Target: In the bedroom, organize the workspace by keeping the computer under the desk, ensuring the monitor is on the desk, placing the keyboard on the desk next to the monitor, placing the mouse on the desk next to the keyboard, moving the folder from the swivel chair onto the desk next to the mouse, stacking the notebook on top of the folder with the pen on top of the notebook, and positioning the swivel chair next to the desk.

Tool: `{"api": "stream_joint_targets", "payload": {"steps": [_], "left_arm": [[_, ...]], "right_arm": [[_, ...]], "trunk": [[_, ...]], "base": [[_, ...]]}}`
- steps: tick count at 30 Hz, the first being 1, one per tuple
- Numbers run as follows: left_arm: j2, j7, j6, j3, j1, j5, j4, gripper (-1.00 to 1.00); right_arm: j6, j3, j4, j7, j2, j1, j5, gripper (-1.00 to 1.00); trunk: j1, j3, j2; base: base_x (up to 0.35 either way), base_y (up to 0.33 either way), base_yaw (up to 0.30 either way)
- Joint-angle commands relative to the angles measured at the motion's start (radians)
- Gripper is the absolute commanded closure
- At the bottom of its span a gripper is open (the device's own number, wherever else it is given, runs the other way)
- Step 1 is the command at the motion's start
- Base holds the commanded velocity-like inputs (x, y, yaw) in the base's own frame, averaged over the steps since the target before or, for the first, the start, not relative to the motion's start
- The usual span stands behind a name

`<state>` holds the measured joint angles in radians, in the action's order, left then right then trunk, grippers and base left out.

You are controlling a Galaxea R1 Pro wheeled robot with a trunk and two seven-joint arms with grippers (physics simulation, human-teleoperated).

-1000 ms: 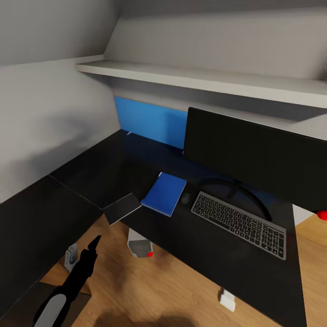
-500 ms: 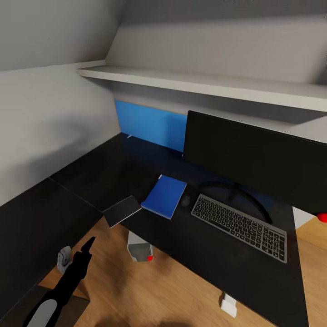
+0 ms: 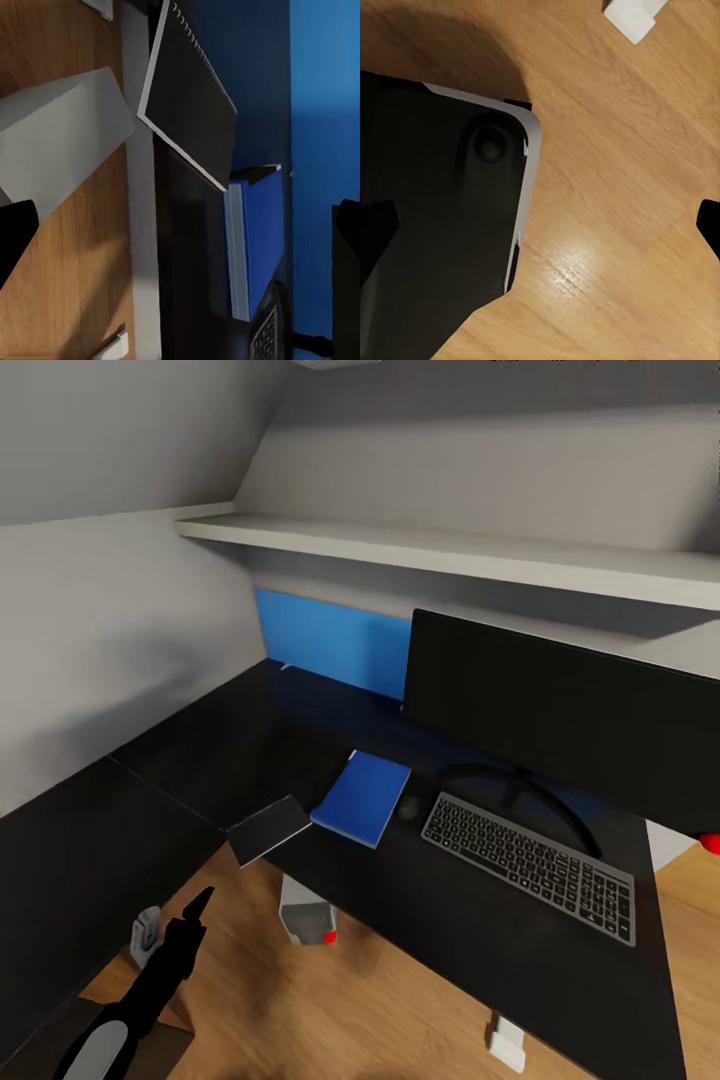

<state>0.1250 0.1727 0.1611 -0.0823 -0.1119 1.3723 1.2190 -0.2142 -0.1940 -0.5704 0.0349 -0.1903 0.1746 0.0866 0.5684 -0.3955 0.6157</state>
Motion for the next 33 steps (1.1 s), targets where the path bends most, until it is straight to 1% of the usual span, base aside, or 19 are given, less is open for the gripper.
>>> {"api": "stream_joint_targets", "payload": {"steps": [1,5,7,8,9,14,19,25,33], "left_arm": [[-0.002,0.002,0.008,-0.001,-0.002,0.011,-0.003,-1.0],[-0.012,0.002,-0.004,0.001,-0.004,0.006,-0.011,-1.0],[-0.024,0.0,-0.019,0.003,-0.005,0.0,-0.013,-1.0],[-0.037,-0.001,-0.035,0.004,-0.005,-0.003,-0.014,-1.0],[-0.041,-0.001,-0.043,0.004,-0.006,-0.005,-0.015,-1.0],[-0.054,0.003,-0.067,0.005,-0.006,-0.008,-0.018,-1.0],[-0.06,0.007,-0.084,0.007,-0.006,-0.009,-0.019,-1.0],[-0.06,0.01,-0.117,0.008,-0.008,-0.011,-0.027,-1.0],[-0.063,0.016,-0.131,0.013,-0.056,-0.012,-0.083,-1.0]], "right_arm": [[-0.002,-0.004,-0.001,0.002,-0.001,0.0,0.009,-1.0],[-0.003,-0.004,-0.001,0.002,0.0,0.0,0.009,-1.0],[-0.003,-0.004,-0.002,0.002,0.0,0.0,0.008,-1.0],[-0.003,-0.004,-0.002,0.002,0.0,0.0,0.008,-1.0],[-0.003,-0.004,-0.002,0.002,0.0,0.0,0.008,-1.0],[-0.004,-0.004,-0.002,0.002,0.0,0.0,0.007,-1.0],[-0.004,-0.004,-0.002,0.002,0.0,0.0,0.007,-1.0],[-0.004,-0.004,-0.002,0.001,0.001,0.0,0.007,-1.0],[-0.003,-0.004,-0.001,0.001,0.0,0.0,0.007,-1.0]], "trunk": [[0.004,-0.003,0.008],[0.02,-0.009,0.036],[0.027,-0.012,0.05],[0.031,-0.013,0.057],[0.035,-0.015,0.064],[0.054,-0.022,0.099],[0.073,-0.029,0.134],[0.096,-0.038,0.176],[0.127,-0.05,0.232]], "base": [[0.0,0.0,0.0],[0.0,0.0,0.0],[0.0,0.0,0.0],[0.0,0.0,0.0],[0.0,0.0,0.0],[0.0,0.0,0.0],[0.0,0.0,0.0],[0.0,0.0,0.0],[0.0,0.0,0.0]]}}
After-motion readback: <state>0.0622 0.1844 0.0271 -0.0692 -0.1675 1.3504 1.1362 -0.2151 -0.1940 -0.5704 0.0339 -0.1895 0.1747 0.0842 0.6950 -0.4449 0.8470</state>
